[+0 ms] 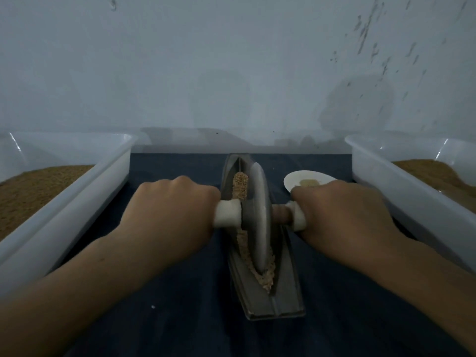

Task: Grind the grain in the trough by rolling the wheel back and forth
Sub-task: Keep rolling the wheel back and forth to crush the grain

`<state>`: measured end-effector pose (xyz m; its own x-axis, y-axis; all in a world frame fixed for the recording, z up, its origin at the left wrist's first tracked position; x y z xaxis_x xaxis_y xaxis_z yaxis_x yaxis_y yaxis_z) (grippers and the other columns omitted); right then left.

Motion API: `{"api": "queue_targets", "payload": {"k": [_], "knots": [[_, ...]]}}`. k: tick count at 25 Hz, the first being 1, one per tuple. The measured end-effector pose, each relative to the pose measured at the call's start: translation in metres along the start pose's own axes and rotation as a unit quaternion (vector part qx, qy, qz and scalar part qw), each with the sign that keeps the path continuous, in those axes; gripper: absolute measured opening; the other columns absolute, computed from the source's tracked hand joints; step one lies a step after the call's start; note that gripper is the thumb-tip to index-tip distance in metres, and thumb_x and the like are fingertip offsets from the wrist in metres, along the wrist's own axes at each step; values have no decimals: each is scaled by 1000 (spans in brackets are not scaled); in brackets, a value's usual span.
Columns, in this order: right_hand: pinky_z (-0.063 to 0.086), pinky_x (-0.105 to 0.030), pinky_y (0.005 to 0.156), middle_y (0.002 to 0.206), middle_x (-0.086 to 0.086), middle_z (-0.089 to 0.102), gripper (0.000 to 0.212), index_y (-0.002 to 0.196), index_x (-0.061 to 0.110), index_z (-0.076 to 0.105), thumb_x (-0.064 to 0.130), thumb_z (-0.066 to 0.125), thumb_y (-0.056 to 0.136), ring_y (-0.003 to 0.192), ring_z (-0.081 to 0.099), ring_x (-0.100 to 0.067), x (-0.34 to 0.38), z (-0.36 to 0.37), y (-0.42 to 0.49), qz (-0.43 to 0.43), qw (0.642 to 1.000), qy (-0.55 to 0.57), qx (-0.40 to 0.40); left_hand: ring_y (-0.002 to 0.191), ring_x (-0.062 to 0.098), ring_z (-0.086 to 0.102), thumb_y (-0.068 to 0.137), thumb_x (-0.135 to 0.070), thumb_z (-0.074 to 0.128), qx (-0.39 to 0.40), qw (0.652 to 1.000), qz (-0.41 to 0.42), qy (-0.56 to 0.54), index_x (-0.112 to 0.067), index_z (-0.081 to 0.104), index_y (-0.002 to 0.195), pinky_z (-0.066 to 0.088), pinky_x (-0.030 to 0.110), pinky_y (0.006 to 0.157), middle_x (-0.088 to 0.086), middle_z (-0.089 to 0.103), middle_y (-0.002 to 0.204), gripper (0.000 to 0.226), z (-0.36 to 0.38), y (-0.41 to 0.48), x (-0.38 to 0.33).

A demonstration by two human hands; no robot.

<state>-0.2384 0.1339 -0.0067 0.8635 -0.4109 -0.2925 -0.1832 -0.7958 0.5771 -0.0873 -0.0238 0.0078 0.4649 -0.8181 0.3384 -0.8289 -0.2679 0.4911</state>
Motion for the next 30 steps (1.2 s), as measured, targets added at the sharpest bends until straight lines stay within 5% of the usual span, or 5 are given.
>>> {"api": "queue_targets", "payload": {"k": [3, 6, 12, 22, 30], "knots": [[26, -26, 48, 64, 6, 44, 32, 72, 30, 37, 33, 68, 79, 57, 48, -22, -3, 27, 43, 48, 998, 1, 47, 52, 15, 36, 82, -36, 62, 46, 996, -74, 0, -31, 58, 84, 30, 29, 51, -7, 43, 67, 7, 34, 32, 9], [43, -34, 63, 84, 1, 60, 22, 79, 30, 44, 37, 62, 89, 80, 60, -28, -13, 47, 72, 94, 988, 25, 124, 66, 22, 47, 87, -31, 59, 88, 992, -90, -8, -29, 63, 96, 38, 35, 60, -1, 56, 81, 10, 40, 59, 14], [4, -18, 49, 55, 13, 17, 20, 67, 31, 35, 45, 49, 72, 45, 24, -16, -1, -13, -1, 7, 999, -27, -24, 43, 14, 25, 63, -39, 74, -20, 1000, 19, -1, -33, 34, 69, 14, 21, 45, -11, 26, 54, 42, -7, -19, -2], [35, -32, 58, 82, 1, 56, 16, 85, 29, 47, 36, 61, 90, 76, 59, -27, -10, 38, 62, 108, 989, 6, 103, 67, 21, 47, 87, -34, 57, 93, 991, -96, -27, -29, 62, 95, 38, 35, 60, -3, 51, 80, 11, 40, 52, 16], [11, -20, 45, 54, 12, 27, 28, 66, 36, 26, 46, 52, 69, 41, 36, -16, -7, -3, -8, 23, 999, -9, 28, 42, 9, 13, 56, -41, 76, -17, 1000, 5, 14, -35, 29, 65, 9, 19, 45, -13, 15, 55, 49, -2, -10, 0]]}}
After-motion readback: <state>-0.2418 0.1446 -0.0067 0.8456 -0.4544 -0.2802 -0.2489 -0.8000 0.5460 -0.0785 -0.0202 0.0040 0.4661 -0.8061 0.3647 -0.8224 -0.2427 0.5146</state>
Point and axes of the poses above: each hand's wrist, its own y-axis towards the middle knuckle, its own z-axis out of the palm, x = y × z, the point moved 6 cm from there along y, towards the middle knuckle
